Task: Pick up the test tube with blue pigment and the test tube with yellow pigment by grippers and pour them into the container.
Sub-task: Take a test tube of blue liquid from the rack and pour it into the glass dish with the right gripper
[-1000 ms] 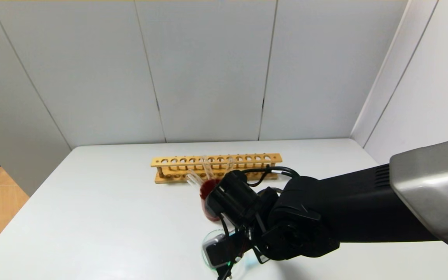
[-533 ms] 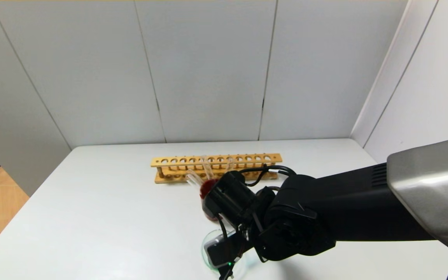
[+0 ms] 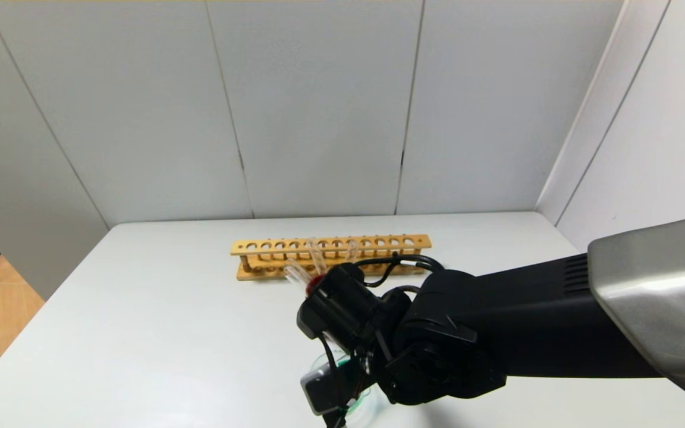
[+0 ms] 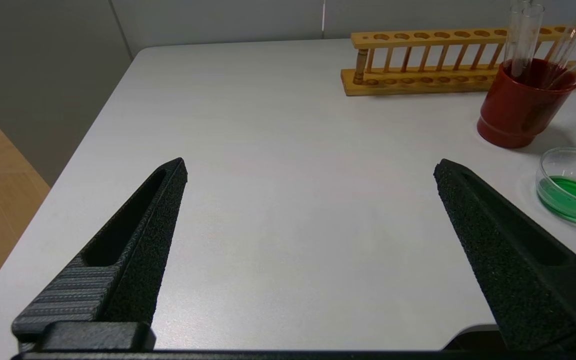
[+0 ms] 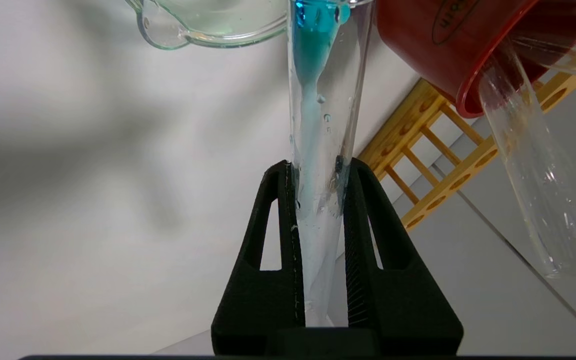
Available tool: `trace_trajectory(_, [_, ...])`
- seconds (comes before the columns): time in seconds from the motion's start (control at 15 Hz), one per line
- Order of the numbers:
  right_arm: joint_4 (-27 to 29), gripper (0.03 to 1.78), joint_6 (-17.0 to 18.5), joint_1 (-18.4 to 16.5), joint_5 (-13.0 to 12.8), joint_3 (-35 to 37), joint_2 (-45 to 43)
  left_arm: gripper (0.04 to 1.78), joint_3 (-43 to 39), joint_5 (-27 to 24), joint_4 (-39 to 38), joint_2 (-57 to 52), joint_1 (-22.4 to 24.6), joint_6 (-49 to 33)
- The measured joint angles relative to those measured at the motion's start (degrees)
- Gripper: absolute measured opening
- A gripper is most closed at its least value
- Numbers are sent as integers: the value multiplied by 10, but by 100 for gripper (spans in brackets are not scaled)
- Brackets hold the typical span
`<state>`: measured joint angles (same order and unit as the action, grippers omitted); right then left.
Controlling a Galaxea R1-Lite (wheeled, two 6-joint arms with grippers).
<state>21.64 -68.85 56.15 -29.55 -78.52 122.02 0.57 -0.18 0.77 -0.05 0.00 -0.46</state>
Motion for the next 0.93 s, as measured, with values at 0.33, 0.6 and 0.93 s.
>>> trace_trajectory(0.33, [15,32,1,12,-5,-2,3,175,0,0,0,0,0,0])
trace_trajectory(0.6, [19,32,0,15,-29,-3,8,175,0,0,0,0,0,0])
trace_trajectory(0.93, [20,32,-5,18,-29,-23,15,175,0,0,0,0,0,0])
